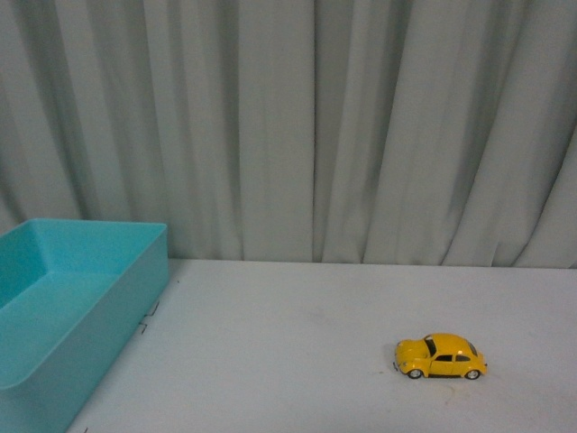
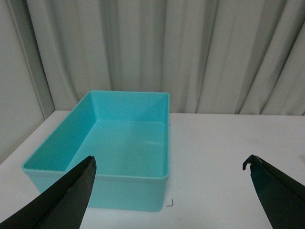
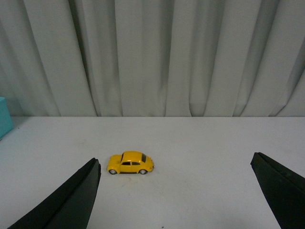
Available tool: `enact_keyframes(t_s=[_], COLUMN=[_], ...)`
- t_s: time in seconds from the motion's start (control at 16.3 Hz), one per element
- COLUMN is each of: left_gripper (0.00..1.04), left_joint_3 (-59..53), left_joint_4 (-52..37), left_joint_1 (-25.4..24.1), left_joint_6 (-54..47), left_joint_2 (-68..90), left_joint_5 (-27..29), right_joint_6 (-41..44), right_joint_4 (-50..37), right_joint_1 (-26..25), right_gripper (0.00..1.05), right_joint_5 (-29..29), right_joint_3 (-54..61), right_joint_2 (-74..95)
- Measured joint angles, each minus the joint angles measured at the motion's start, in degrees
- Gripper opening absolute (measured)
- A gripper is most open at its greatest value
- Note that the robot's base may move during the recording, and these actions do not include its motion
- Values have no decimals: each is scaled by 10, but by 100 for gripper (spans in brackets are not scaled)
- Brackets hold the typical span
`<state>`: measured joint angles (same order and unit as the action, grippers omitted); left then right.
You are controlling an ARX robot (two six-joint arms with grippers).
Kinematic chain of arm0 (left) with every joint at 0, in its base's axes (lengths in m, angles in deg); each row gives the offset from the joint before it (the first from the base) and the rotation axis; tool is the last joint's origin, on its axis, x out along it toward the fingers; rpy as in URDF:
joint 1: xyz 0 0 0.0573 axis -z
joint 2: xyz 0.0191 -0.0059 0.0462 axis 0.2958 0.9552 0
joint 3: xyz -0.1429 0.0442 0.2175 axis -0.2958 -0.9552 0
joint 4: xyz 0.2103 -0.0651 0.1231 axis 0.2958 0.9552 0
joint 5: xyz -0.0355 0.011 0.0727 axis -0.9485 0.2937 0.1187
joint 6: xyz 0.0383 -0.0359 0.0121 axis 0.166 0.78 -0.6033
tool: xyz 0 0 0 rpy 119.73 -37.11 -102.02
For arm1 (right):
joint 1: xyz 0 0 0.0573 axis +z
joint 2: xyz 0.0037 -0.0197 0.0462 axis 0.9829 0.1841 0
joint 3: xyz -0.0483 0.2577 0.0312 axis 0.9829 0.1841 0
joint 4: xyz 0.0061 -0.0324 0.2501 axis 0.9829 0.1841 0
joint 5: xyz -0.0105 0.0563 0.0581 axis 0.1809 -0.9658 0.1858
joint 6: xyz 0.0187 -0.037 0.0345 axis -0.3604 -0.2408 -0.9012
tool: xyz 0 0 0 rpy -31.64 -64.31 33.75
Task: Wind up and store yellow beetle toy
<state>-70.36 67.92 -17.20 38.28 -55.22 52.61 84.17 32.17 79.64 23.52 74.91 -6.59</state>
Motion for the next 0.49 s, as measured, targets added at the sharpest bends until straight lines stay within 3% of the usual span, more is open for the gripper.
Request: enact_keyframes(t_s=[0.49], left_gripper=[98], left_joint_3=[0], left_joint_4=[0], left_joint_1=[0], left_joint_6=[0], left_joint_2=[0], left_joint_5=[0], right_joint_6=[0], right_joint_4=[0], right_joint_1=[0], right_gripper=[98], right_joint_5=[0], right_joint_3=[0], right_joint_2=[0])
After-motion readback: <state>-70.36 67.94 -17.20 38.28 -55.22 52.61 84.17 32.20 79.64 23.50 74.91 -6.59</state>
